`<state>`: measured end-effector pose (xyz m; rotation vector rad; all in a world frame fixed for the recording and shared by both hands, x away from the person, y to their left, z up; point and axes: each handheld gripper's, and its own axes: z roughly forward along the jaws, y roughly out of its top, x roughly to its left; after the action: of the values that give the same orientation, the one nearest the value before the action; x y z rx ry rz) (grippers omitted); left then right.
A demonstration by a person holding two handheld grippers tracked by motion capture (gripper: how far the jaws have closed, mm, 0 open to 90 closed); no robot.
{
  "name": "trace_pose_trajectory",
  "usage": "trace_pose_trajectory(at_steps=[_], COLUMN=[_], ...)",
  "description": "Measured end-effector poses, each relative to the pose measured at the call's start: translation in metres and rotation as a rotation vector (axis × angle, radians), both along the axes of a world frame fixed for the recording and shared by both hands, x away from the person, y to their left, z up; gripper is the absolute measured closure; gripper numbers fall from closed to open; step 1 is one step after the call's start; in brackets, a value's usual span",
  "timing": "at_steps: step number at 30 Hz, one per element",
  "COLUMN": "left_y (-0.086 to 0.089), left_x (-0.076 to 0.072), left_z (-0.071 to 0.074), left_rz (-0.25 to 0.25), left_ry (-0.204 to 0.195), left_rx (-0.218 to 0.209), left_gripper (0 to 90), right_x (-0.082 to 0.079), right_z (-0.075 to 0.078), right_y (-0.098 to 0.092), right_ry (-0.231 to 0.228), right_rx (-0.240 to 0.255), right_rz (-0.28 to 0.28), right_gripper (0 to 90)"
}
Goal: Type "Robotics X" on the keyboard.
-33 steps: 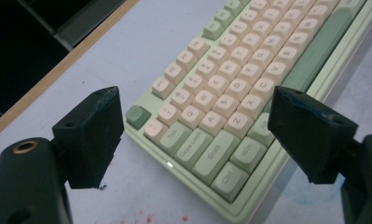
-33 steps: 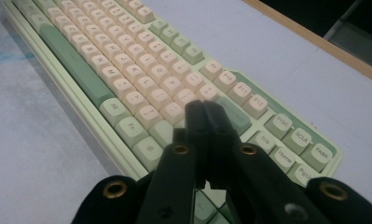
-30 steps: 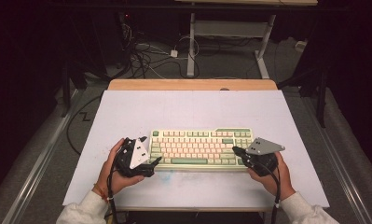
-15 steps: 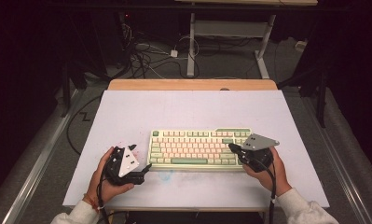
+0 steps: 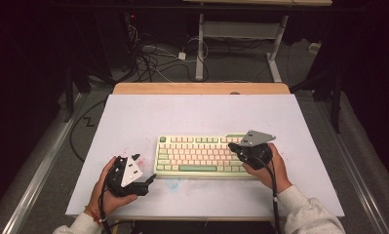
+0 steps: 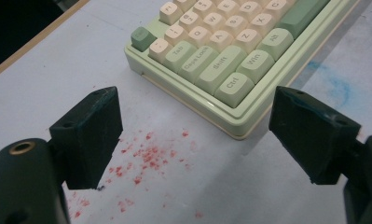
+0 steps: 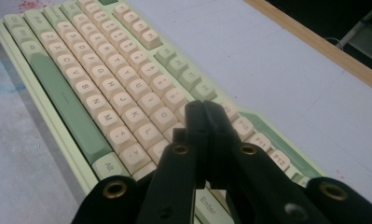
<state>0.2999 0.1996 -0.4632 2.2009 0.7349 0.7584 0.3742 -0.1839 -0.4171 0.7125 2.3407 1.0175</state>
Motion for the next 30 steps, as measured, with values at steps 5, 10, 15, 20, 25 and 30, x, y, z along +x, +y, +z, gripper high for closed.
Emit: trace_pose_trajectory(at_steps=[5,10,15,20,25,30], left_y=[0.0,0.0,0.001,0.001,0.0,0.0], left_x=[0.0,0.0,0.0,0.0,0.0,0.0], left_z=[-0.001,0.0,0.0,0.0,-0.001,-0.001], left_rz=[-0.004,-0.004,-0.008,-0.008,-0.01,-0.012], left_ry=[0.005,0.003,0.006,0.007,0.008,0.011], left_rx=[0.005,-0.002,-0.001,0.0,0.0,-0.004], left_gripper=[16.2,16.2,16.2,16.2,16.2,16.2], right_x=[0.007,0.013,0.015,0.015,0.016,0.017], right_z=[-0.001,-0.006,-0.012,-0.019,-0.024,-0.026], right_y=[0.01,0.018,0.025,0.032,0.038,0.04], right_ry=[0.012,0.025,0.047,0.064,0.074,0.07], right_rx=[-0.006,-0.02,-0.032,-0.042,-0.049,-0.054], right_rz=[0.003,0.012,0.019,0.026,0.033,0.039], right_gripper=[90.0,90.0,90.0,90.0,90.0,90.0])
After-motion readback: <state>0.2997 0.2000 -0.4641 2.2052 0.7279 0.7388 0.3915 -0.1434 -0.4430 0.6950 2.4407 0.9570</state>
